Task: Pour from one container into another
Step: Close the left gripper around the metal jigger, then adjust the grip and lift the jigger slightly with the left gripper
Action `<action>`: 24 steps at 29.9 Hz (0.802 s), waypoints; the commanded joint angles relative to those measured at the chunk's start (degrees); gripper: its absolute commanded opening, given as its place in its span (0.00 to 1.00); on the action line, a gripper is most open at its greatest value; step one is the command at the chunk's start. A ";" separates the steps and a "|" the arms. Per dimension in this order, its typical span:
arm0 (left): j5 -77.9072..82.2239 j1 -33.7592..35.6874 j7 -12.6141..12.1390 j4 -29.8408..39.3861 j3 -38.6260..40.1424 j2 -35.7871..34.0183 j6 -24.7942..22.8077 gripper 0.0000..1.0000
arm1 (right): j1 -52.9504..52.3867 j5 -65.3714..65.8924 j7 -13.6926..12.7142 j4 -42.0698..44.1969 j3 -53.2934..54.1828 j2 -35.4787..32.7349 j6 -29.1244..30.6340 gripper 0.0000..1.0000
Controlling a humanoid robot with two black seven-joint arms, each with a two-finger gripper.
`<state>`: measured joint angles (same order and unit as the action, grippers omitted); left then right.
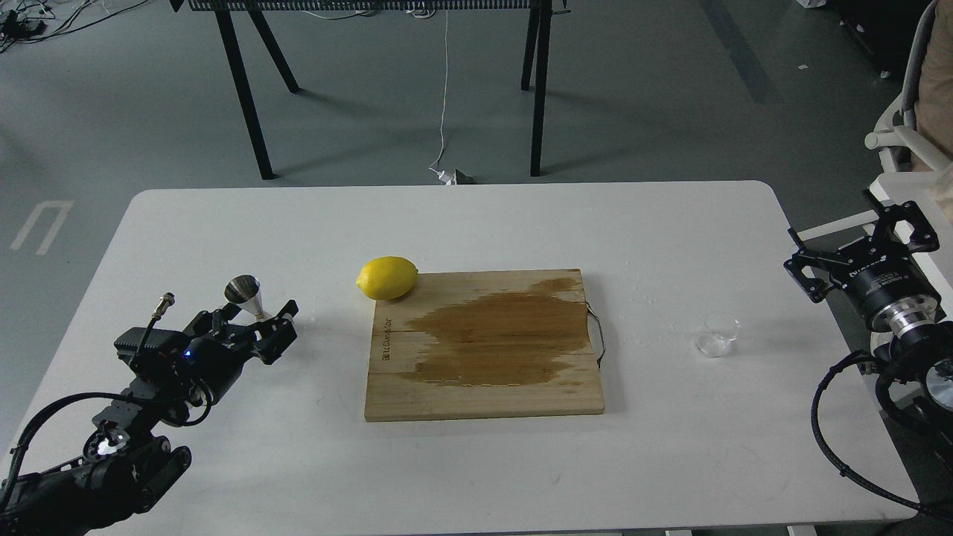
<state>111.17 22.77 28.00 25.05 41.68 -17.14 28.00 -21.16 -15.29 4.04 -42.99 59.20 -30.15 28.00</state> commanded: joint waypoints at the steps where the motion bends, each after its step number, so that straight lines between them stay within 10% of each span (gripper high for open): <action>1: 0.01 0.52 0.00 -2.10 -0.02 0.53 0.00 0.97 | 0.16 0.00 0.00 0.01 -0.05 0.00 0.00 1.00; 24: 0.01 3.33 0.00 -10.19 -0.28 3.96 0.00 0.52 | 0.33 0.00 0.09 -0.08 0.04 0.35 0.00 1.00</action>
<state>111.18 25.65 28.00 16.07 41.68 -13.29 28.00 -20.94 -15.29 4.10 -43.10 59.24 -30.07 28.00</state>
